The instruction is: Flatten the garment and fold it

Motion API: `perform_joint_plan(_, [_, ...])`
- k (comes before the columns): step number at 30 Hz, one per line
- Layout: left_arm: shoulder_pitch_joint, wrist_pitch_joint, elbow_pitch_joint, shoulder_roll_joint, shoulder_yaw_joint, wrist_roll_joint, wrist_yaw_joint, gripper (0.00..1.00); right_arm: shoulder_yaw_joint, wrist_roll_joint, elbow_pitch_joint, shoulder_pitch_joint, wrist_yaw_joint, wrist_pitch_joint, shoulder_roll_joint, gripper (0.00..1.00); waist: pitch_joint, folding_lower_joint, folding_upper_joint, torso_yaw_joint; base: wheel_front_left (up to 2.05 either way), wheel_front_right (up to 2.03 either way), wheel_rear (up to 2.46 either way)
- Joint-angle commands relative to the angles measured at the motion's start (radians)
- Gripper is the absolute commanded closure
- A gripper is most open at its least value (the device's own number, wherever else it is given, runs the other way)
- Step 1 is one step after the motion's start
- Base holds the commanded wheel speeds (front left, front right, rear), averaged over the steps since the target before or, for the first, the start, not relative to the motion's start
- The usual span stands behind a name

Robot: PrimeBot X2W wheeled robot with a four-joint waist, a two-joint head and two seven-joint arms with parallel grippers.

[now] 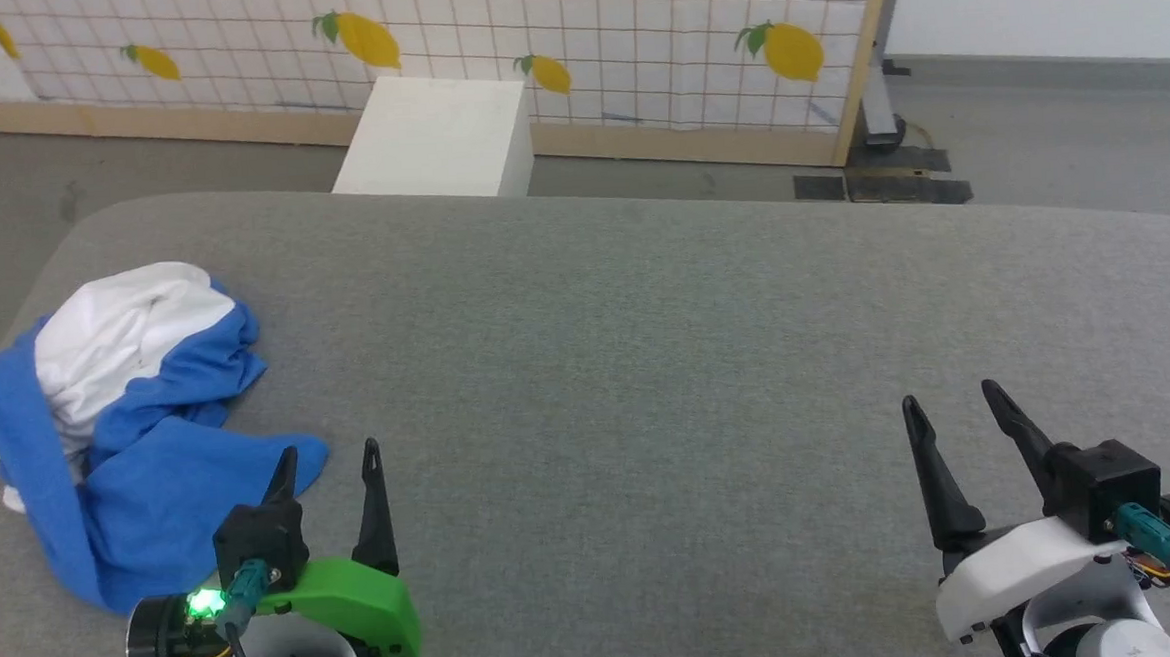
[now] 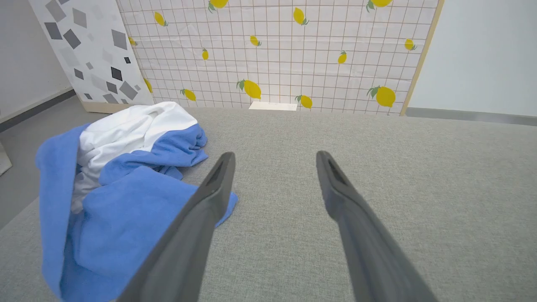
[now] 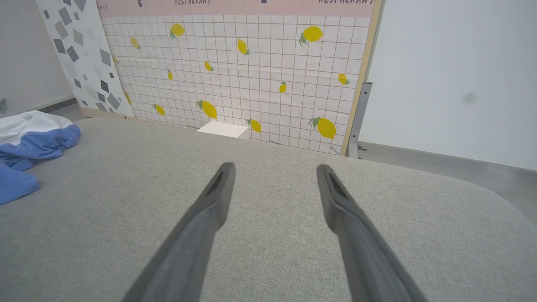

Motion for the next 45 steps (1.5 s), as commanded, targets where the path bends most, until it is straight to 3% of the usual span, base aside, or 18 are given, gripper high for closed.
perform_joint_plan(1, [-0.017, -0.014, 0.008, 0.007, -0.003, -0.016, 0.008, 0.0, 0.0, 0.011, 0.005, 0.006, 0.0, -0.009, 0.001, 0.0, 0.0, 0.0, 0.0, 0.022, 0.0, 0.0, 0.0])
perform_joint_plan(45, [0.031, -0.11, 0.017, 0.032, 0.015, -0.112, 0.097, 0.0, 0.023, 0.075, 0.022, 0.001, -0.001, -0.076, 0.001, 0.0, 0.012, 0.0, 0.0, 0.296, 0.0, 0.0, 0.0])
